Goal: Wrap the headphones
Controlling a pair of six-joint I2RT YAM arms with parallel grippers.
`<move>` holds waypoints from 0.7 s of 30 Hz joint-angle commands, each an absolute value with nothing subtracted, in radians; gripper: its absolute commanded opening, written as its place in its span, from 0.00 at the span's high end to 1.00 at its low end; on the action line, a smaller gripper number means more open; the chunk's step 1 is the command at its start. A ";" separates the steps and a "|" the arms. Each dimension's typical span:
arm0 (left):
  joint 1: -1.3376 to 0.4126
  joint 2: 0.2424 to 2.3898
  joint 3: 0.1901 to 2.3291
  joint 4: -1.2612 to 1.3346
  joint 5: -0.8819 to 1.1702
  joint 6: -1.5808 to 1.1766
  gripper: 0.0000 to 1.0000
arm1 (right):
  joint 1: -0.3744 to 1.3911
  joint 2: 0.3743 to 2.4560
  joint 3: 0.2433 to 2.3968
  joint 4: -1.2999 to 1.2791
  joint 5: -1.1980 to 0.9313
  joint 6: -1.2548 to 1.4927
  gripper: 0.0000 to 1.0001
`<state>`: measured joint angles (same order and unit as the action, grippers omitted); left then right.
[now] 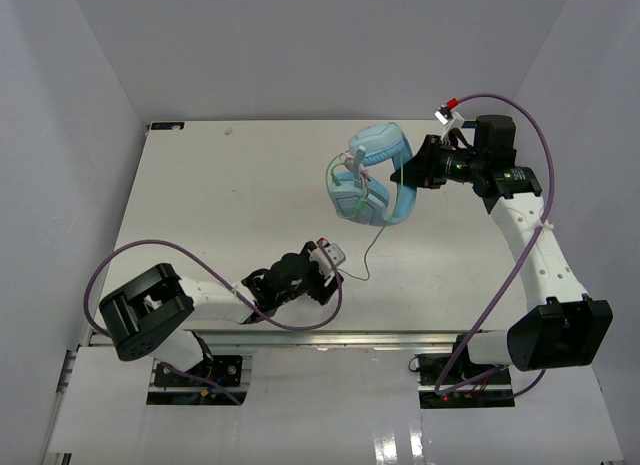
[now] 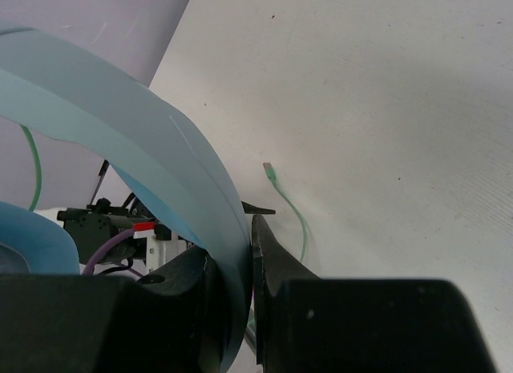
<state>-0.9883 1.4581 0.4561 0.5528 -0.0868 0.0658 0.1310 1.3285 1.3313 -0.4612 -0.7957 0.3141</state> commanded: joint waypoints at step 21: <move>-0.894 1.738 0.615 0.572 0.116 0.488 0.24 | 0.124 1.280 1.339 -0.396 -0.850 0.353 0.92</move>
